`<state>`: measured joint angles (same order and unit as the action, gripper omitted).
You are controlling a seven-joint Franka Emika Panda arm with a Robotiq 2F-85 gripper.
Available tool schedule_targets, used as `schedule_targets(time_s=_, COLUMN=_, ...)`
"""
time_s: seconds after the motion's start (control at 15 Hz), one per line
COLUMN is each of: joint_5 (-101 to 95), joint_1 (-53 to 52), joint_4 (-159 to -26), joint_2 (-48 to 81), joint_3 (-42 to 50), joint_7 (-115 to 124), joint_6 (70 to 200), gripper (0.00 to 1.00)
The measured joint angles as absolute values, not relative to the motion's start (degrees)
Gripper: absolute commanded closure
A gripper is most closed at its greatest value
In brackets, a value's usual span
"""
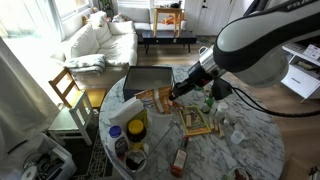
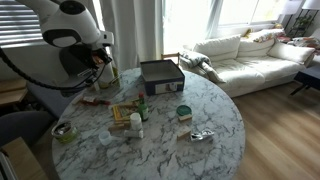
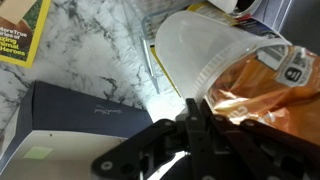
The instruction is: Put the snack packet in the plastic cup then put the cup in the clear box
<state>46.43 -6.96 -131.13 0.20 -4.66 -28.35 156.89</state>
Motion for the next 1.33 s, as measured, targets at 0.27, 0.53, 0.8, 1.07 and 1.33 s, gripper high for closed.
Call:
schedule_targets(time_s=0.27, joint_5=46.4, joint_1=-7.0, joint_4=-131.1, joint_2=3.2, joint_3=-4.8, joint_7=-27.0, joint_6=159.5, gripper=0.99)
schedule_targets(time_s=0.53, joint_5=46.4, joint_1=-7.4, joint_4=-131.1, joint_2=5.7, joint_3=-5.4, joint_7=-25.6, joint_6=159.8, gripper=0.99)
schedule_targets(time_s=0.8, joint_5=46.4, joint_1=-8.1, joint_4=-131.0, joint_2=7.5, joint_3=-5.7, joint_7=-23.5, joint_6=161.6, gripper=0.70)
schedule_targets(time_s=1.07, joint_5=44.5, joint_1=-8.4, joint_4=-131.0, joint_2=8.4, joint_3=-5.7, joint_7=-21.1, joint_6=162.4, gripper=0.49)
schedule_targets(time_s=1.33, joint_5=40.8, joint_1=-8.6, joint_4=-131.0, joint_2=8.6, joint_3=-5.6, joint_7=-17.5, joint_6=162.4, gripper=0.19)
